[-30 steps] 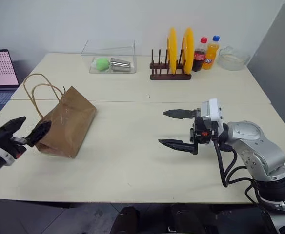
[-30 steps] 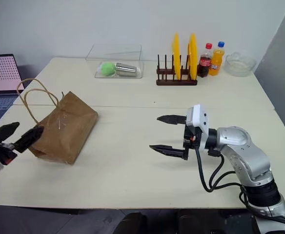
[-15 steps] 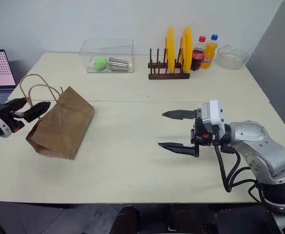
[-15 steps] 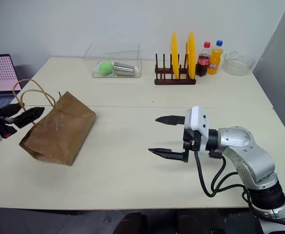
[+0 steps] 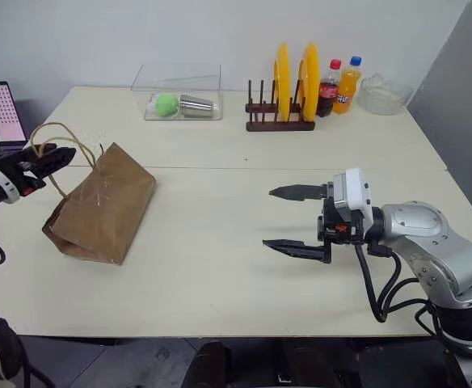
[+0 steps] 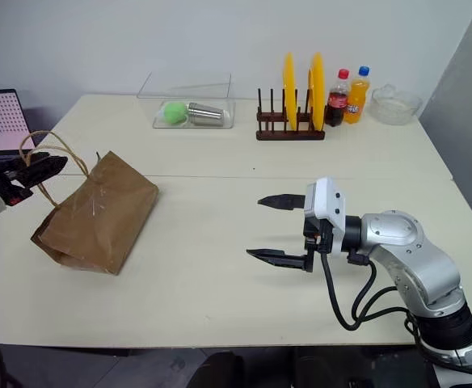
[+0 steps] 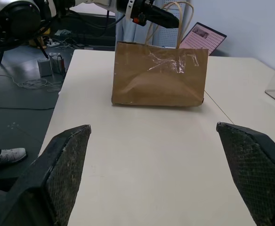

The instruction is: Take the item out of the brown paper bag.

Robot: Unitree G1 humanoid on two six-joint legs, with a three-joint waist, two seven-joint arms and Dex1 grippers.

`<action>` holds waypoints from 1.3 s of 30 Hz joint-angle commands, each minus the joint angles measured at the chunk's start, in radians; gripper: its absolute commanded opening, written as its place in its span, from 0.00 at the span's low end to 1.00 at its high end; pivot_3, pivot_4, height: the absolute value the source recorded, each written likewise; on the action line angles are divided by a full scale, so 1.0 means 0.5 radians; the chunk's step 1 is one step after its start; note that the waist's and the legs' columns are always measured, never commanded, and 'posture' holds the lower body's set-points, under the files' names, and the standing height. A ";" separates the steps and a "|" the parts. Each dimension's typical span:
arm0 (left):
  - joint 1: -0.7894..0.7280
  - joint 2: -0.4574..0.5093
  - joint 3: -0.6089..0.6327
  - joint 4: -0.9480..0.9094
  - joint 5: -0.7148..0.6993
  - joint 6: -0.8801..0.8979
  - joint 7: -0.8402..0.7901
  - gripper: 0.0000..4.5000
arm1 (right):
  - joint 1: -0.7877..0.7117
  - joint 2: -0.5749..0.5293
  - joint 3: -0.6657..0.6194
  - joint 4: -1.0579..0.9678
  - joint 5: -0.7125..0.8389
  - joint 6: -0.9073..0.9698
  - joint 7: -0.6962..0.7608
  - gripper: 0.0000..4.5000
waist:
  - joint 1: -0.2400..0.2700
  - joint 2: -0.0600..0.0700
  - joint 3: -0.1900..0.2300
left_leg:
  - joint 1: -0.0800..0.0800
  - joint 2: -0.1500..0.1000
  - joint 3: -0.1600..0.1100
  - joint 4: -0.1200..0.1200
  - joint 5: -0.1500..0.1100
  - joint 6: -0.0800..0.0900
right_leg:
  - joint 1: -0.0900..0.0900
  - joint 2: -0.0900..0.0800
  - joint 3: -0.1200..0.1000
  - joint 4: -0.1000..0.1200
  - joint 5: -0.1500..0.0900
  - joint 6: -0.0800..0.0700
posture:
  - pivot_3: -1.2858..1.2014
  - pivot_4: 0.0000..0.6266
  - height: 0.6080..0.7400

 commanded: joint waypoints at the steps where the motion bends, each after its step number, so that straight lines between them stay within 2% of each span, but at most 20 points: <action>1: -0.155 0.064 -0.048 0.082 0.072 -0.099 -0.073 0.24 | 0.004 -0.025 -0.059 -0.093 0.049 0.014 -0.025 1.00 | 0.000 0.000 0.000 | 0.000 0.000 0.000 0.000 0.000 0.000 | 0.000 0.000 0.000 0.000 0.000 0.000 | 0.52 0.24 1.00; 4: -0.279 0.065 -0.110 0.167 0.132 -0.152 -0.132 0.03 | 0.007 -0.034 -0.067 -0.105 0.054 0.026 -0.036 1.00 | 0.000 0.000 0.000 | 0.000 0.000 0.000 0.001 0.000 0.000 | 0.000 0.000 0.000 0.001 0.000 0.000 | 0.52 0.24 1.00; 5: -0.333 0.064 -0.147 0.183 0.153 -0.162 -0.171 0.01 | 0.010 -0.039 -0.072 -0.112 0.056 0.032 -0.042 1.00 | 0.000 0.000 0.000 | 0.000 0.000 0.000 0.001 0.000 0.000 | 0.000 0.000 0.000 0.001 0.000 0.000 | 0.52 0.24 1.00; 15: -0.829 -0.040 -0.450 0.239 0.314 -0.239 -0.493 0.01 | 0.101 -0.087 -0.151 -0.196 0.049 0.092 -0.145 1.00 | 0.002 -0.003 0.001 | -0.003 -0.001 0.000 0.002 0.000 0.000 | 0.000 0.000 -0.001 0.001 0.000 0.001 | 0.52 0.24 1.00; 23: -1.240 -0.254 -0.652 0.436 0.470 -0.381 -0.699 0.01 | 0.202 -0.087 -0.234 -0.242 0.015 0.189 -0.370 1.00 | 0.000 -0.005 0.002 | -0.006 -0.002 0.000 0.004 0.000 0.000 | -0.001 0.000 -0.002 0.001 0.000 0.002 | 0.52 0.24 1.00; 31: -1.603 -0.667 -0.743 0.883 0.625 -0.698 -0.726 0.01 | 0.447 -0.070 -0.333 -0.387 0.021 0.173 -0.501 1.00 | -0.002 -0.006 0.003 | -0.009 -0.002 -0.001 0.005 0.000 0.001 | -0.003 0.001 -0.003 0.001 0.000 0.003 | 0.52 0.24 1.00; 39: -1.855 -1.062 -0.723 1.259 0.759 -0.963 -0.547 0.01 | 0.743 -0.045 -0.362 -0.539 -0.135 0.169 -0.768 1.00 | -0.004 -0.009 0.005 | -0.013 -0.002 -0.001 0.006 0.000 0.001 | -0.005 0.001 -0.003 0.001 0.000 0.004 | 0.52 0.24 1.00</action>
